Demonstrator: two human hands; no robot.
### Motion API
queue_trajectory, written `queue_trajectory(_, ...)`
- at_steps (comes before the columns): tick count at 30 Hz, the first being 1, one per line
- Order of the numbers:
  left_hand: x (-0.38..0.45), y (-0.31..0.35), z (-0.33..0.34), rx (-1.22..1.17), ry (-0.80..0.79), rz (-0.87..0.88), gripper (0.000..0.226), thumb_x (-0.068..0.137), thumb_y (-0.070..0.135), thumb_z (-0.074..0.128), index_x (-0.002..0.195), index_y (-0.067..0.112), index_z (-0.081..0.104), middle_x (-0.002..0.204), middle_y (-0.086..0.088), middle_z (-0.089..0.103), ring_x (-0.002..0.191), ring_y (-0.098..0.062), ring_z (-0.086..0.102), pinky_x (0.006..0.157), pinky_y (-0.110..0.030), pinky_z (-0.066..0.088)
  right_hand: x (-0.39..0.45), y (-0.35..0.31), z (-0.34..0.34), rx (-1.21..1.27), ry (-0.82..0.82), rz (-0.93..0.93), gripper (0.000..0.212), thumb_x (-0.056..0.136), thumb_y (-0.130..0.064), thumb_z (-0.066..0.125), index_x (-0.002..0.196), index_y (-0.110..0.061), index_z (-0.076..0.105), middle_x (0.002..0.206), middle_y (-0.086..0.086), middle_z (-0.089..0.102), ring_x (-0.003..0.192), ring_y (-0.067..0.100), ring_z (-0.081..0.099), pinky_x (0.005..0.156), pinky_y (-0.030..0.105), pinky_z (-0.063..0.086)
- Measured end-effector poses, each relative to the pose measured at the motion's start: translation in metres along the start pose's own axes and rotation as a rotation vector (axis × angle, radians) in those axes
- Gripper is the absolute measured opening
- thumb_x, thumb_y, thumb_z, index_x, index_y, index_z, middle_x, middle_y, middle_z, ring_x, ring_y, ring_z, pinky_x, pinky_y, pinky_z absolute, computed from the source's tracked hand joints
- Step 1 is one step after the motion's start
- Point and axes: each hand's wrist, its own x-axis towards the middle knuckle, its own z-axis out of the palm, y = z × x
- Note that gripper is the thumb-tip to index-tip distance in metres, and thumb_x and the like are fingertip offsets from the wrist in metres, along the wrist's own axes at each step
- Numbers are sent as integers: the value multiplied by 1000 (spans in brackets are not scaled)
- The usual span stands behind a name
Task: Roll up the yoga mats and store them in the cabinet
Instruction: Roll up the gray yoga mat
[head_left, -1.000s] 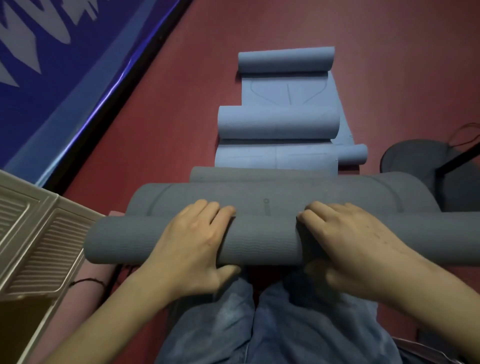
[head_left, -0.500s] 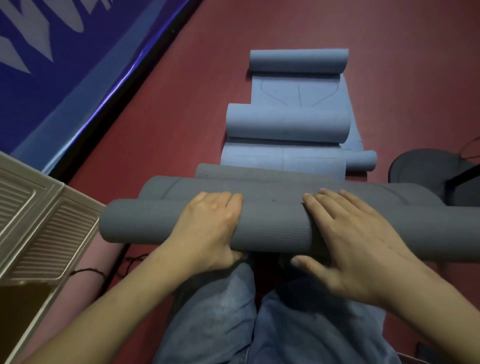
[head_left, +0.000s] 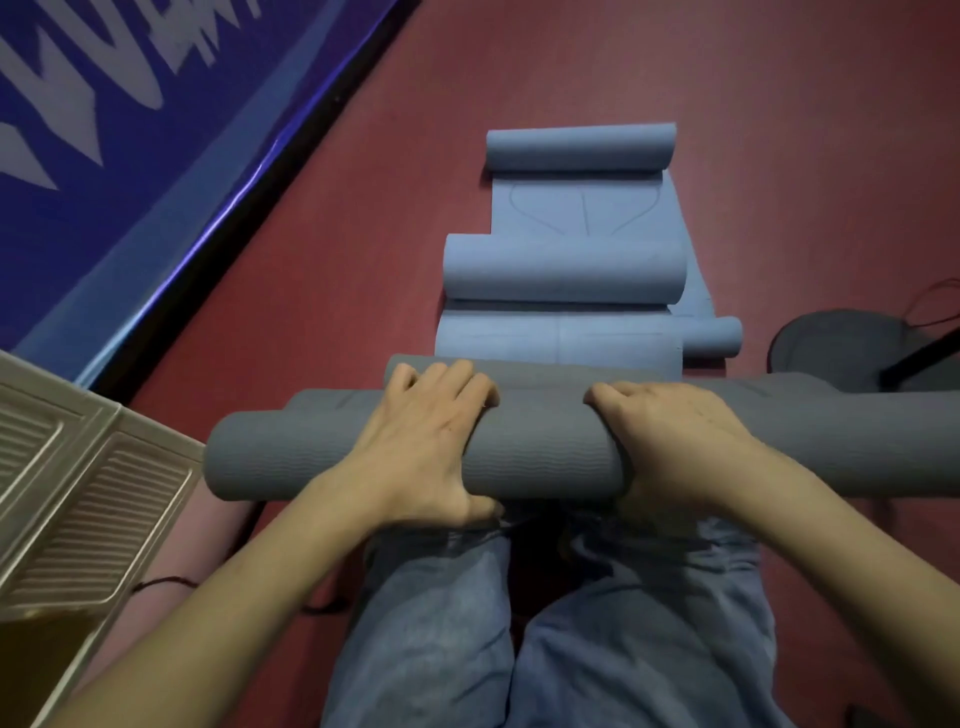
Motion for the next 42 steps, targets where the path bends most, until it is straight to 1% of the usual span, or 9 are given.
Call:
queue_trajectory(7, 11, 2, -1, 160, -143, -25, 116, 42, 99, 54, 129, 24, 42, 116, 5, 58, 103, -22, 61, 91, -42, 38, 21, 20, -32, 245, -221, 34, 75, 45, -49, 94, 109, -34, 57, 97, -9, 65, 87, 16, 59, 70, 28, 45)
queue_trajectory(12, 19, 2, -1, 198, -147, -57, 104, 52, 82, 73, 133, 25, 40, 118, 7, 62, 107, -22, 63, 88, -40, 37, 24, 20, -20, 188, -103, 11, 83, 43, -61, 87, 115, -33, 55, 111, -8, 55, 102, 19, 58, 80, 36, 51)
queue_trajectory(15, 20, 0, 0, 204, -127, -56, 88, 56, 72, 68, 127, 26, 43, 112, 10, 62, 102, -21, 64, 87, -39, 37, 17, 15, -4, 91, 72, 13, 90, 45, -63, 85, 114, -24, 42, 109, -2, 38, 94, 21, 49, 69, 35, 39)
queue_trajectory(19, 27, -1, -1, 183, -170, -47, 84, 54, 71, 70, 121, 27, 45, 110, 10, 64, 98, -22, 65, 86, -40, 36, 7, 4, 7, -36, 210, 11, 84, 52, -60, 82, 112, -23, 36, 108, -1, 40, 92, 26, 54, 70, 37, 35)
queue_trajectory(23, 41, -8, -8, 126, -258, -59, 98, 46, 78, 74, 125, 29, 45, 113, 9, 68, 100, -24, 66, 85, -40, 39, 11, -8, 9, -136, 193, 40, 79, 62, -52, 85, 117, -18, 40, 113, 2, 48, 100, 28, 56, 75, 39, 30)
queue_trajectory(27, 46, -12, -7, 72, -272, -85, 99, 42, 81, 69, 124, 30, 45, 113, 11, 67, 100, -23, 66, 87, -41, 42, 20, 0, 7, -81, 231, 55, 62, 63, -42, 79, 105, -22, 38, 107, 0, 52, 96, 27, 59, 73, 38, 35)
queue_trajectory(32, 43, -5, -6, 86, -198, -113, 94, 55, 78, 75, 127, 25, 45, 115, 5, 51, 106, -22, 51, 92, -41, 44, 30, 10, -1, -54, 152, 33, 72, 56, -48, 84, 98, -25, 29, 106, -2, 54, 95, 26, 62, 72, 35, 31)
queue_trajectory(37, 43, -7, -7, 142, -155, -84, 98, 52, 90, 68, 121, 26, 43, 105, 5, 62, 97, -24, 63, 75, -39, 50, 42, 21, -17, 97, -4, 56, 76, 49, -48, 91, 100, -25, 40, 110, -2, 60, 98, 25, 60, 69, 35, 40)
queue_trajectory(42, 48, -18, -10, 127, -184, -96, 112, 41, 93, 71, 125, 24, 44, 115, 7, 65, 103, -24, 65, 74, -38, 48, 49, 20, -20, 147, 36, 61, 81, 44, -52, 93, 104, -24, 46, 112, -4, 60, 99, 24, 61, 70, 35, 40)
